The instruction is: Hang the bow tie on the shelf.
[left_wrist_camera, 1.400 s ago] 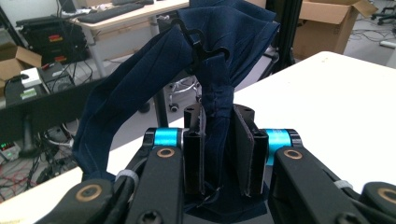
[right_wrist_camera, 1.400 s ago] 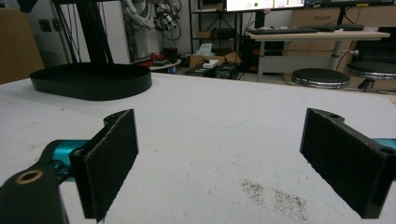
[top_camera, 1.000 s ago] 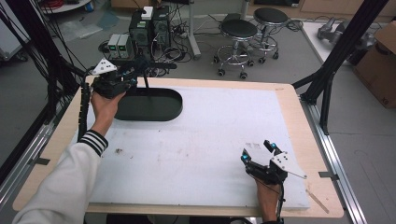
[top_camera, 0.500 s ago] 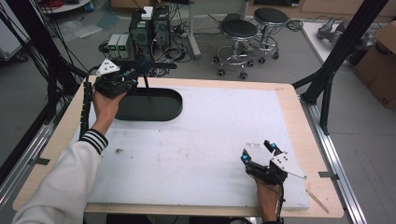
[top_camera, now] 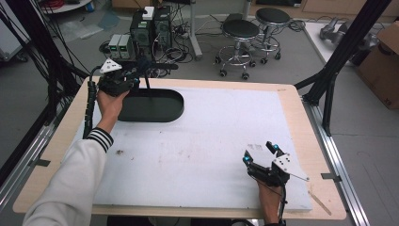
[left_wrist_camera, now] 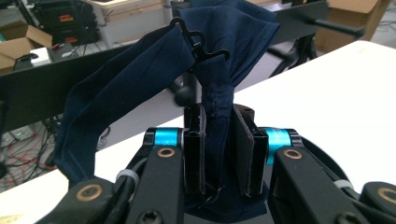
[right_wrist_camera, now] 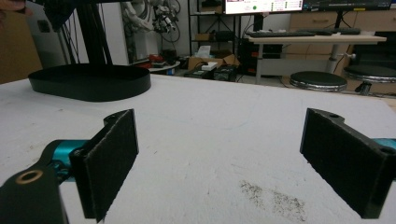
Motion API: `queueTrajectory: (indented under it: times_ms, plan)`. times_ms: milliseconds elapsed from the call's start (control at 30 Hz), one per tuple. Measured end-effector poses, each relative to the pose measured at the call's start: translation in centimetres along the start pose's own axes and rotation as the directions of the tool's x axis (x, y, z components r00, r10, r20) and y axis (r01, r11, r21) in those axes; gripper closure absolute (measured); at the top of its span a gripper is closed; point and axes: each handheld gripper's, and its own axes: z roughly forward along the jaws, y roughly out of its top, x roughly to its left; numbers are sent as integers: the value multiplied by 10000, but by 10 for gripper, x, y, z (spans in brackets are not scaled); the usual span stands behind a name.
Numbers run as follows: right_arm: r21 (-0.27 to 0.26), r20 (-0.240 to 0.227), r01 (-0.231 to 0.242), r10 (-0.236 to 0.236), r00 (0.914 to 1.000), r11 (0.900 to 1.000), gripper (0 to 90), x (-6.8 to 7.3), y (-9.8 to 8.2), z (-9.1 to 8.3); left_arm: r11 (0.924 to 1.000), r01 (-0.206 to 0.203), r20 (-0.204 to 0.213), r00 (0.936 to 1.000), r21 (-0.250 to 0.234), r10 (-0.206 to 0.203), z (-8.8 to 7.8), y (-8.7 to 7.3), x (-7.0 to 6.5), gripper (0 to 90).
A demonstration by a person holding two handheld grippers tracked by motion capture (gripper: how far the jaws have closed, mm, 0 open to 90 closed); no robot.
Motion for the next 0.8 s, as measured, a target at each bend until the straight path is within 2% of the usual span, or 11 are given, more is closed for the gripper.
queueTrajectory:
  times_ms: [100,200,333,567,667,800]
  plan:
    - [26,-3,-31,31,10000,10000,104,0,0,0,9999,141,-40,9999,45,-141,1,-2,3,751]
    - [28,5,-34,34,10000,10000,105,0,0,0,9998,181,17,9998,-35,-181,3,-2,1,751]
    - [-7,10,2,-2,10000,10000,105,0,0,0,9996,228,77,9997,163,-229,9,-5,0,750]
    - [3,-14,-131,131,9999,9999,104,0,0,0,9989,423,195,9989,209,-427,11,-9,-1,750]
    - [5,-18,-156,156,9999,9999,104,0,0,0,9970,636,114,9979,434,-642,13,-17,0,748]
    - [6,-20,-144,144,9999,9999,104,0,0,0,9965,654,117,9977,512,-661,14,-23,-1,747]
